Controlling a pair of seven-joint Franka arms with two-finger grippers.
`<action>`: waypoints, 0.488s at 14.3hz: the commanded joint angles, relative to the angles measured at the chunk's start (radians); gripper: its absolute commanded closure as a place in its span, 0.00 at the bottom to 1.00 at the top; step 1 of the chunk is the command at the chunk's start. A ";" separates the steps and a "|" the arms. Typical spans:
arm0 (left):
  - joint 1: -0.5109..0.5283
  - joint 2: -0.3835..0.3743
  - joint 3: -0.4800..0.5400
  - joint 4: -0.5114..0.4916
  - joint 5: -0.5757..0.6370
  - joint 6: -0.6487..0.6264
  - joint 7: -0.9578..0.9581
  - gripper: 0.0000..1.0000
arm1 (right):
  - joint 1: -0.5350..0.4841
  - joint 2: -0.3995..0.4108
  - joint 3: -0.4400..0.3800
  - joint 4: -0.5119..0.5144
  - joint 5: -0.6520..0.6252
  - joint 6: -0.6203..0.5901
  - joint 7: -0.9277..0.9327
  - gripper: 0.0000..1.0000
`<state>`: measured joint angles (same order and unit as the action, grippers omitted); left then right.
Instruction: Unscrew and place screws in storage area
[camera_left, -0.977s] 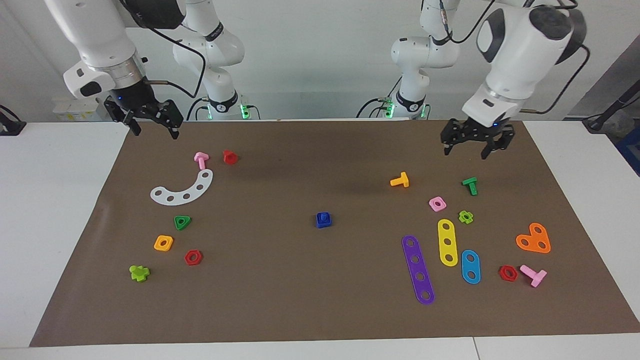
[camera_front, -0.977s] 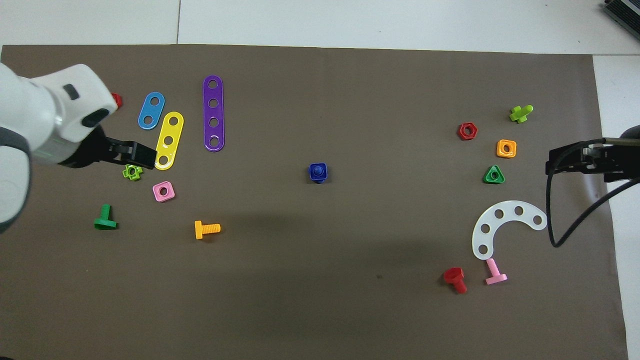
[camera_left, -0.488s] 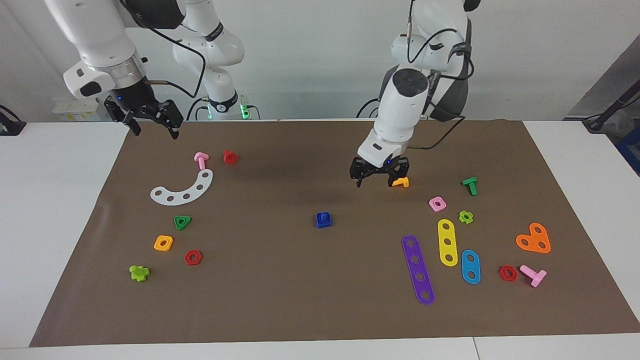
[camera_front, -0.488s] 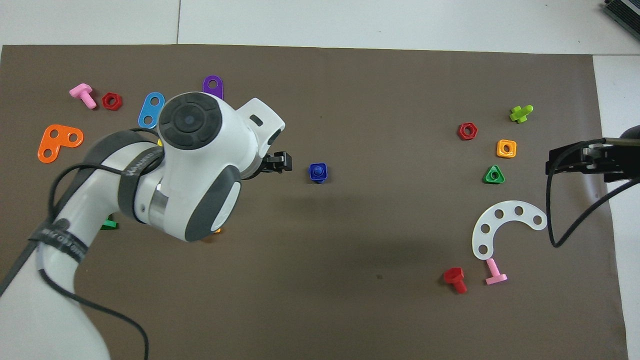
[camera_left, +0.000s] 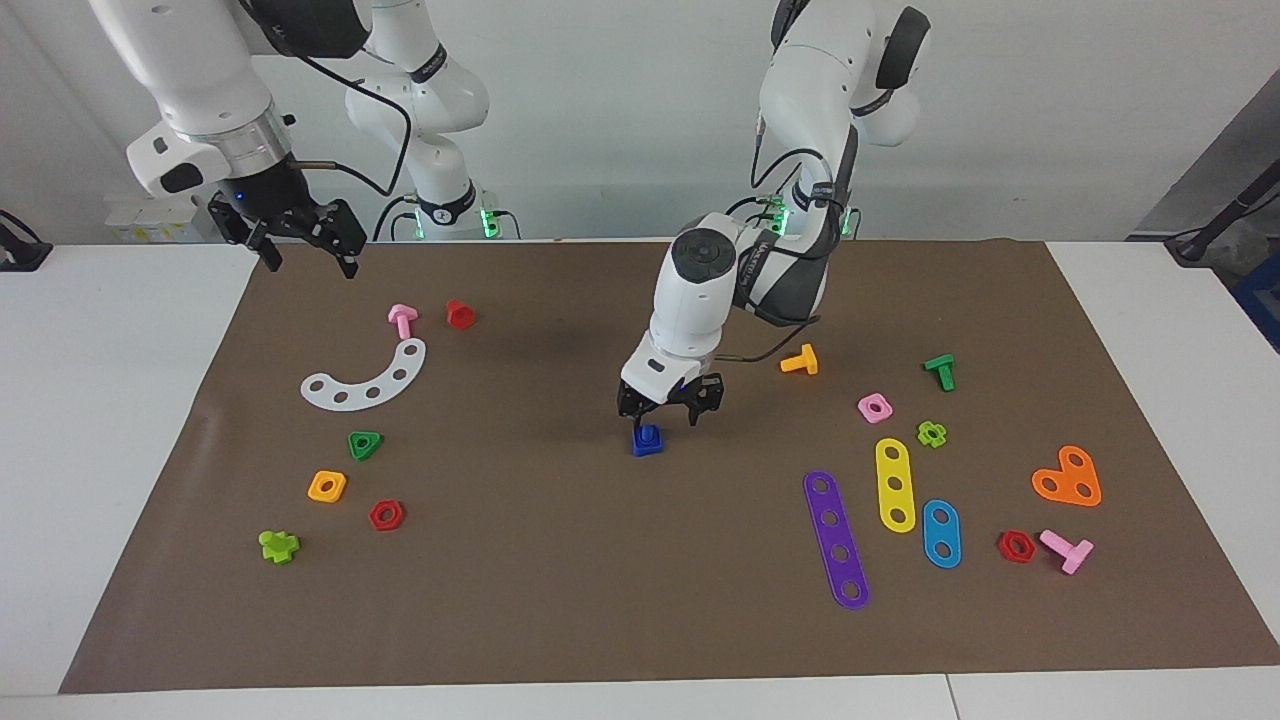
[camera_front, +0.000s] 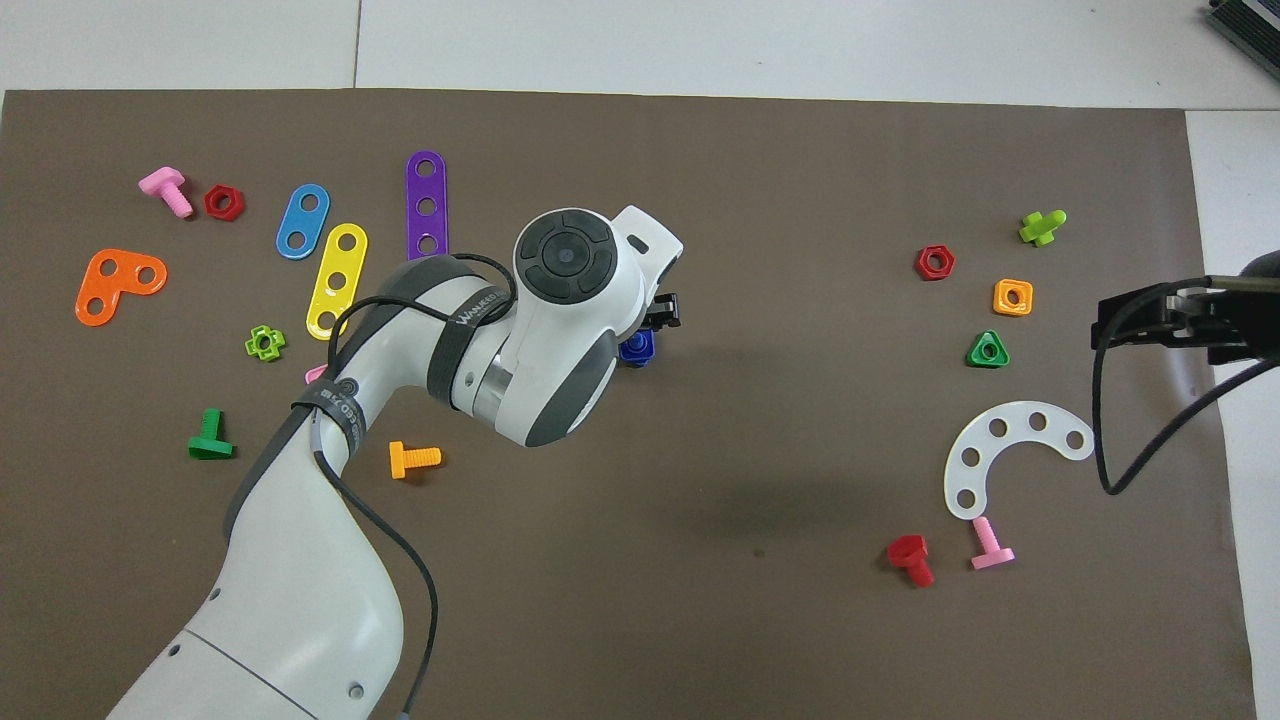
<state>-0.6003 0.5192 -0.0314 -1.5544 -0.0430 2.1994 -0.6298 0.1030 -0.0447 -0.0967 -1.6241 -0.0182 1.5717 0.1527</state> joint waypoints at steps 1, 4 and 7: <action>-0.010 0.012 0.016 0.004 -0.009 0.040 -0.004 0.10 | -0.006 -0.020 0.003 -0.016 0.017 -0.004 -0.028 0.00; -0.036 0.056 0.018 0.001 -0.005 0.056 -0.004 0.11 | -0.006 -0.020 0.002 -0.016 0.015 -0.004 -0.027 0.00; -0.039 0.074 0.016 0.001 0.000 0.071 -0.002 0.13 | -0.005 -0.020 0.003 -0.016 0.017 -0.004 -0.027 0.00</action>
<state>-0.6223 0.5778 -0.0298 -1.5577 -0.0429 2.2449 -0.6298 0.1030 -0.0447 -0.0967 -1.6241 -0.0182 1.5717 0.1527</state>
